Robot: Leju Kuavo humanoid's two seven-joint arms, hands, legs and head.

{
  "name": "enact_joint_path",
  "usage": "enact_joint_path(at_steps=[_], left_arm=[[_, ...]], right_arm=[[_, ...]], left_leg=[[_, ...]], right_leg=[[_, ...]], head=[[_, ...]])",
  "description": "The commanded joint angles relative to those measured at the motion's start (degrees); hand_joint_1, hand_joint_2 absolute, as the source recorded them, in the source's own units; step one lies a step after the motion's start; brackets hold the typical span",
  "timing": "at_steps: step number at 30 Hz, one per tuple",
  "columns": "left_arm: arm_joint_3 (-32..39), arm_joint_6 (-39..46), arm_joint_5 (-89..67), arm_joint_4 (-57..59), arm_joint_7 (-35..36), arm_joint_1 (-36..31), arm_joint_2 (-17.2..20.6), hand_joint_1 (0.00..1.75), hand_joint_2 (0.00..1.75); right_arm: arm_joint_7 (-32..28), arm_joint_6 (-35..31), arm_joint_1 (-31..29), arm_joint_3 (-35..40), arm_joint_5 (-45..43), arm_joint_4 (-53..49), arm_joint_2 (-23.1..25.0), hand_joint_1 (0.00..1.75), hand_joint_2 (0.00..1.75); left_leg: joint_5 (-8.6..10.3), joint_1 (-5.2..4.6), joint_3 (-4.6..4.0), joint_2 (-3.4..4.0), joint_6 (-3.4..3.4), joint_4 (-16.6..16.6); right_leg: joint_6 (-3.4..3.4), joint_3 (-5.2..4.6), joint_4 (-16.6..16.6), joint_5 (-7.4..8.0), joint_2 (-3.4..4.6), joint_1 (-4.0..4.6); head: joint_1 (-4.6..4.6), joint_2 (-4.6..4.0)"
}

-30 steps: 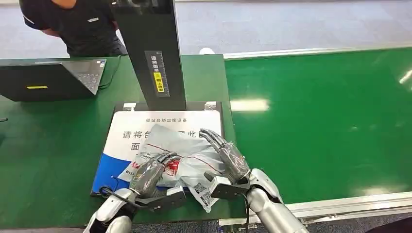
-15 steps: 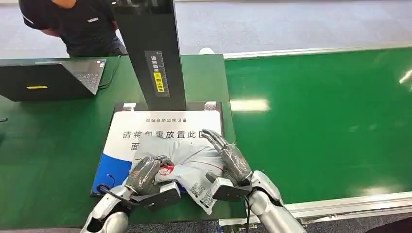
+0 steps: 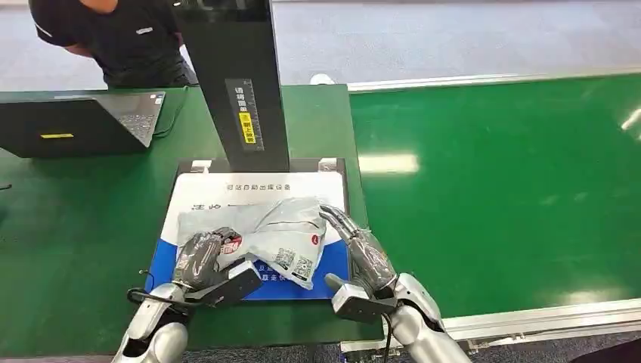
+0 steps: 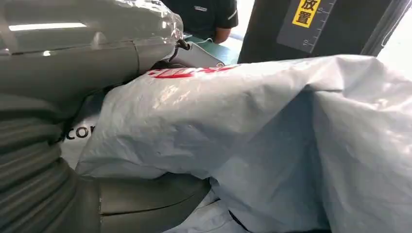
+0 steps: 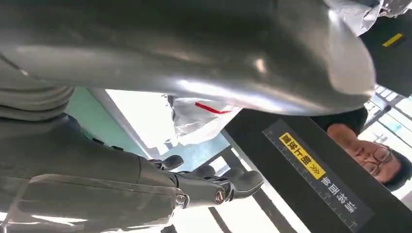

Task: Moved the parcel from conveyor to table for the left to box.

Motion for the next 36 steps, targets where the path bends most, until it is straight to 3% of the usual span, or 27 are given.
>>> enact_joint_path(at_steps=[1,4,13,16,18,21,22,23,24,25,27,28,29,30,36], left_arm=[[5.1,6.1,-3.5,4.1,3.9,-2.1,-2.6,1.75,1.75],[13.2,15.5,-8.9,7.0,8.1,-5.3,-3.4,1.75,1.75],[31.5,28.5,-12.7,19.6,11.6,-13.0,-1.7,1.75,1.75],[39.6,37.1,-9.8,27.1,9.2,-16.2,1.6,1.75,1.75],[43.5,38.2,-7.9,27.6,4.2,-17.0,3.1,1.75,1.75],[57.4,38.2,-11.8,19.5,-7.4,-17.9,-1.2,1.75,1.75],[60.3,38.2,-13.1,18.1,-9.0,-18.2,-2.2,1.66,1.75],[63.6,38.2,-14.1,16.9,-10.9,-18.7,-3.3,0.75,1.75],[64.6,38.2,-14.2,17.0,-11.4,-18.9,-3.6,1.48,1.75],[67.0,38.2,-14.6,16.3,-12.4,-19.5,-4.2,1.66,1.75],[70.6,38.2,-14.2,14.8,-14.9,-20.3,-5.0,1.75,1.75],[72.2,38.2,-13.6,14.1,-16.5,-20.8,-5.4,1.69,1.75],[73.7,38.2,-13.7,13.4,-18.2,-21.1,-5.8,1.4,1.75],[75.4,38.2,-13.7,12.3,-20.2,-21.7,-6.2,0.03,1.75],[79.1,38.2,-13.5,12.5,-27.0,-25.1,-8.1,0.0,1.75]], right_arm=[[0.5,0.2,0.8,-1.1,0.3,-0.4,-0.7,0.0,0.0],[0.8,0.7,2.6,-1.8,0.8,-3.0,-0.9,0.0,0.0],[0.9,1.3,7.9,-1.3,-0.5,-5.4,-0.3,0.0,0.0],[1.2,1.7,9.0,-1.3,-2.2,-4.4,0.2,0.0,0.0],[1.1,2.0,8.9,-1.2,-2.8,-3.4,0.6,0.0,0.0],[0.7,2.2,8.3,-1.0,-3.6,-2.3,0.8,0.0,0.0],[0.7,2.3,8.2,-1.0,-3.6,-2.2,0.8,0.0,0.0],[0.7,2.5,8.1,-0.9,-3.7,-1.9,0.8,0.0,0.0],[0.6,2.5,8.1,-0.9,-3.6,-1.8,0.8,0.0,0.0],[0.6,2.6,8.2,-0.9,-3.6,-1.8,0.8,0.0,0.0],[0.5,2.6,8.6,-1.2,-3.7,-2.0,0.6,0.0,0.0],[0.5,2.7,8.8,-1.3,-3.7,-2.0,0.5,0.0,0.0],[0.5,2.6,9.0,-1.5,-3.7,-2.1,0.5,0.0,0.0],[0.4,2.5,9.2,-1.7,-3.6,-2.3,0.5,0.0,0.0],[0.1,2.4,9.4,-2.4,-3.6,-3.1,0.8,0.0,0.0]], left_leg=[[0.02,-0.02,0.11,-0.13,-0.01,-0.1],[0.05,0.0,0.07,-0.2,-0.03,-0.1],[0.05,0.06,0.12,-0.18,-0.06,-0.1],[0.03,0.08,0.23,-0.02,-0.08,-0.2],[0.01,0.07,0.23,0.04,-0.1,-0.2],[-0.02,0.12,-0.01,0.12,-0.08,0.0],[-0.04,0.14,0.01,0.13,-0.09,0.0],[-0.05,0.15,0.02,0.13,-0.09,0.0],[-0.03,0.12,-0.02,0.06,-0.07,0.0],[-0.02,0.14,-0.08,0.07,-0.06,0.0],[-0.04,0.1,0.06,0.09,-0.05,-0.1],[-0.02,0.13,-0.08,0.11,-0.05,0.0],[-0.04,0.14,-0.04,0.09,-0.05,0.0],[-0.05,0.1,0.04,0.07,-0.05,-0.1],[0.01,0.08,-0.07,-0.04,-0.05,0.0]], right_leg=[[-0.1,0.1,0.0,-0.02,-0.14,-0.01],[-0.11,0.08,0.0,-0.01,-0.21,0.02],[-0.18,0.1,0.0,-0.03,-0.18,0.1],[-0.24,0.14,-0.1,0.0,-0.02,0.12],[-0.24,0.13,0.0,-0.01,0.07,0.1],[-0.19,-0.08,0.0,0.0,0.14,0.15],[-0.23,-0.06,0.0,-0.01,0.15,0.18],[-0.25,-0.06,0.1,-0.02,0.14,0.19],[-0.2,-0.08,0.0,-0.03,0.07,0.14],[-0.16,-0.11,0.0,-0.01,0.08,0.16],[-0.21,-0.01,0.0,-0.03,0.11,0.13],[-0.16,-0.11,0.0,0.0,0.14,0.14],[-0.18,-0.07,0.0,-0.02,0.13,0.15],[-0.2,-0.02,0.0,-0.05,0.1,0.12],[-0.19,-0.09,0.0,-0.04,-0.02,0.1]], head=[[0.0,0.0],[0.0,0.0],[0.0,0.0],[0.0,0.0],[0.02,0.0],[0.0,0.0],[0.0,0.0],[0.0,0.0],[-0.04,0.0],[0.04,0.0],[-0.02,0.0],[0.0,0.0],[0.0,0.0],[-0.02,0.0],[0.0,0.0]])
